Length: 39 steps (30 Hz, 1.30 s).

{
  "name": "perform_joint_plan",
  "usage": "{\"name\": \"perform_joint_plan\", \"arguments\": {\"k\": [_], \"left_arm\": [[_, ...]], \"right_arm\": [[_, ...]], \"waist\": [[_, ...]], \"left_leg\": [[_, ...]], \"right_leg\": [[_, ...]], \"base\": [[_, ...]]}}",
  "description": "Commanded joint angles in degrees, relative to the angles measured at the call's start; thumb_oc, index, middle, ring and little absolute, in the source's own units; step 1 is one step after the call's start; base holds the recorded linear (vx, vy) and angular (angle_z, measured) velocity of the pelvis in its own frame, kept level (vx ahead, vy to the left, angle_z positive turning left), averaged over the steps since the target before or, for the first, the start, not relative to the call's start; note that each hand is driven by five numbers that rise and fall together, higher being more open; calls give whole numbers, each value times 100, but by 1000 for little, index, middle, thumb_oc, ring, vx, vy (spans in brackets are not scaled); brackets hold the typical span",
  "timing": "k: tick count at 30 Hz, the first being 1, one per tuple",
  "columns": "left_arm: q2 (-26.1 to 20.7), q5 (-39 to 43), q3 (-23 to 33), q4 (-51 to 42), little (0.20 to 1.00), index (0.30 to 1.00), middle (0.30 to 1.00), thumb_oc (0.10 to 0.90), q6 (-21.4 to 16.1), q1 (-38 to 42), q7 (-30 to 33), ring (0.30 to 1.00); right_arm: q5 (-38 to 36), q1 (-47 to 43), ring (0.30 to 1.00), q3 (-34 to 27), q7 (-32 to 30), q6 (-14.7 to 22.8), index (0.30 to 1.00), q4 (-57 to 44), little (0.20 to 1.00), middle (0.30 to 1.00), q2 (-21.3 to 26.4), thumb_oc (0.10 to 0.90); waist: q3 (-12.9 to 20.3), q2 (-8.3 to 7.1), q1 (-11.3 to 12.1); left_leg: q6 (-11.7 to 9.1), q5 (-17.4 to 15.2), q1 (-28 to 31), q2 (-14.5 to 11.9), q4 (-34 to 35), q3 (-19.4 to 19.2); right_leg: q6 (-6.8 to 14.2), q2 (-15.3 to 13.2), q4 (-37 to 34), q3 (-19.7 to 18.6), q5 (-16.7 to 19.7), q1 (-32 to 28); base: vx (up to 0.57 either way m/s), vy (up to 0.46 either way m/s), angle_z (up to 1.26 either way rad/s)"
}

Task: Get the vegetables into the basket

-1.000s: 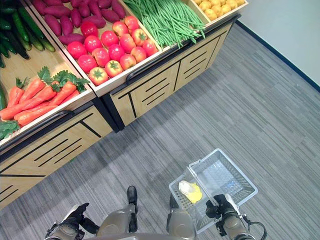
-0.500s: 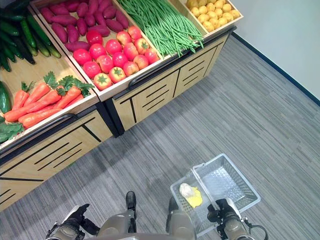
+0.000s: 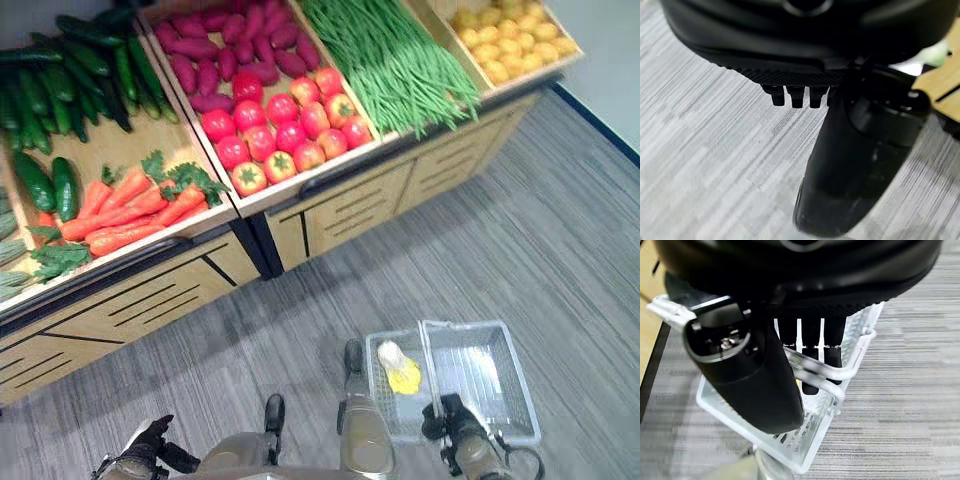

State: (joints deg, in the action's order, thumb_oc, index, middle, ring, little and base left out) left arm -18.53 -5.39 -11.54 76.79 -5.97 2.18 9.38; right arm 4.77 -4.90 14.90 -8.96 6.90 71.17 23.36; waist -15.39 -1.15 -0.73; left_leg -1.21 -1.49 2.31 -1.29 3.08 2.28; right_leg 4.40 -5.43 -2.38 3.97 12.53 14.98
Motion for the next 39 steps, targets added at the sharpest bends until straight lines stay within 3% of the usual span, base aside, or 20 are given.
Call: {"name": "perform_joint_plan", "arguments": {"k": [1,8,12,14,15,16,21,22,24,26,30,34,39], "left_arm": [[-444,-94,78,20,1000,1000,1000,900,93,150,200,1000],[-498,-515,-131,142,1000,1000,1000,900,205,232,312,1000],[-557,-576,-236,84,1000,1000,1000,900,212,347,410,1000],[-558,-630,-280,49,1000,1000,1000,900,208,357,494,1000],[-612,-651,-317,-17,1000,1000,1000,900,182,374,528,1000],[-631,-584,-281,-55,1000,1000,1000,900,170,371,548,1000],[-645,-616,-309,-76,1000,1000,1000,900,182,438,592,1000],[-638,-679,-334,-81,1000,1000,1000,900,217,474,621,1000],[-670,-688,-307,-76,1000,1000,1000,900,218,464,632,1000],[-711,-632,-240,-107,1000,1000,1000,900,182,421,623,1000],[-759,-533,-140,-121,1000,1000,1000,900,153,342,581,1000],[-764,-413,15,-111,1000,1000,1000,900,143,275,563,1000],[-688,180,371,-119,1000,1000,1000,900,34,235,667,1000]], "right_arm": [[137,-19,300,154,-12,196,300,-255,300,300,439,400],[57,-51,300,25,-121,218,300,-253,300,300,738,400],[-57,94,300,-196,-239,201,300,-131,300,300,774,400],[-68,155,300,-258,-310,198,300,-124,300,300,758,400],[-80,167,300,-286,-334,193,300,-122,300,300,766,400],[-80,171,300,-284,-357,194,300,-125,300,300,734,400],[-3,201,300,-322,-329,143,300,-43,300,300,516,400],[19,194,300,-348,-309,89,300,12,300,300,406,400],[34,168,300,-317,-295,69,300,16,300,300,355,400],[62,154,300,-256,-274,72,300,-39,300,300,223,400],[91,153,300,-184,-251,57,300,-66,300,300,130,400],[105,143,300,-170,-232,63,300,-70,300,300,116,400],[-10,133,300,-163,-247,93,300,87,300,300,9,400]], "waist": [[18,-129,-98],[-83,13,-176],[-102,80,-181],[-80,155,-167],[-70,224,-108],[-66,247,-58],[32,195,-38],[58,62,-55],[65,0,-37],[102,-85,-11],[102,-111,24],[101,-88,58],[86,-102,93]], "left_leg": [[-249,-245,-136,-147,-850,-55],[-516,373,-582,-244,-1711,-111],[-470,423,-983,-670,-946,-518],[-531,680,-1226,-916,-534,-627],[-627,1019,-1438,-1086,-330,-630],[-653,1098,-1428,-1098,-243,-572],[-570,864,-1343,-896,-343,-769],[-443,653,-1317,-689,-476,-864],[-379,578,-1329,-605,-539,-951],[-248,454,-1269,-416,-529,-1104],[-48,286,-1087,-212,-478,-1212],[35,216,-923,-126,-388,-1286],[10,268,-856,-91,-265,-1147]], "right_leg": [[385,-213,808,-30,-499,182],[135,-127,801,159,-758,-58],[232,-375,714,338,-907,-254],[291,-481,738,353,-992,-314],[332,-575,751,334,-1031,-433],[355,-605,767,285,-1069,-527],[537,-866,751,125,-975,-753],[654,-1097,760,10,-586,-781],[693,-1171,776,-83,-379,-734],[761,-1354,846,-134,120,-668],[802,-1484,1167,47,478,-629],[758,-1420,1402,249,293,-612],[777,-1155,830,148,43,-462]], "base": [[243,-402,21],[89,-130,22],[81,29,51],[207,214,73],[308,313,28],[317,335,-8],[192,282,-27],[145,290,0],[125,276,-9],[133,320,-20],[99,273,-7],[48,179,-12],[38,5,3]]}}
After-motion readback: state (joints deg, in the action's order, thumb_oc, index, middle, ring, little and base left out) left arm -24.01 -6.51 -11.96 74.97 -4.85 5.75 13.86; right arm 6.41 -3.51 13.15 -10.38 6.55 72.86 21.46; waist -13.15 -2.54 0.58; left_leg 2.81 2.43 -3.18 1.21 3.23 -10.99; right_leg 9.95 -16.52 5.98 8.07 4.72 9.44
